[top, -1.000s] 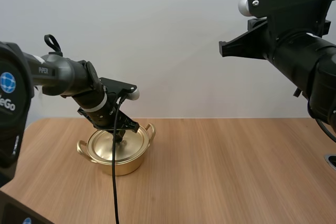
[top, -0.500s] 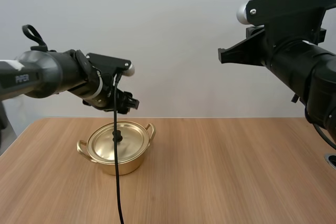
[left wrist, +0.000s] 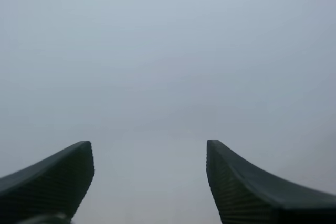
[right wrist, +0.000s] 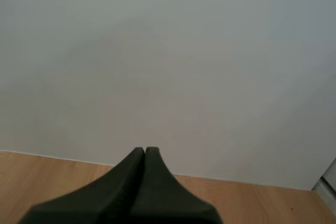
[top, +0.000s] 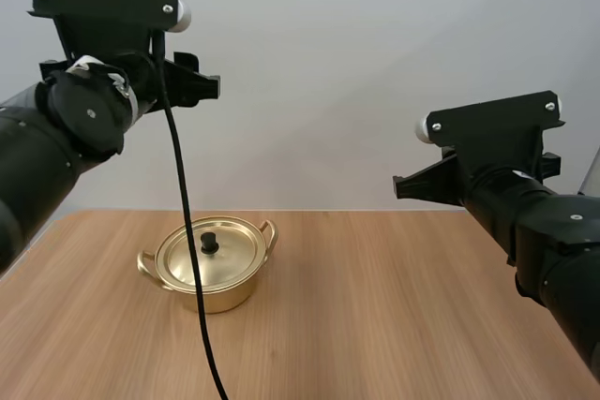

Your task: Open the pot, put the car inside, and close it

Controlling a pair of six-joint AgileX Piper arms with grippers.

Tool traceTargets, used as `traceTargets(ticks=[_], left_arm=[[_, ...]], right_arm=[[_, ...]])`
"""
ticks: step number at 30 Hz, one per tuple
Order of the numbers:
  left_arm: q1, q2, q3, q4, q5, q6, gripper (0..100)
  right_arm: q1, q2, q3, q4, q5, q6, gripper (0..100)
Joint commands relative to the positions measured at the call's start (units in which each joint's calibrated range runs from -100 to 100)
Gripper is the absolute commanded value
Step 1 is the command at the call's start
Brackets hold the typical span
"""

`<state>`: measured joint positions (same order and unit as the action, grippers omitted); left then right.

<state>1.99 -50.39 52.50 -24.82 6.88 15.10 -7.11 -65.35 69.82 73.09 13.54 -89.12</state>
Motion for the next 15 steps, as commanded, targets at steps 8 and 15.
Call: traceTargets(ticks=[8, 15], left_arm=[[0.04, -41.01, 25.40, 5.23, -1.91, 1.80, 100], [0.04, -47.71, 33.03, 5.23, 3.09, 1.12, 100]], right_arm=[[-0.03, 0.04, 4.88, 2.45, -0.43, -0.05, 0], [-0.03, 0.04, 4.88, 2.45, -0.43, -0.05, 0]])
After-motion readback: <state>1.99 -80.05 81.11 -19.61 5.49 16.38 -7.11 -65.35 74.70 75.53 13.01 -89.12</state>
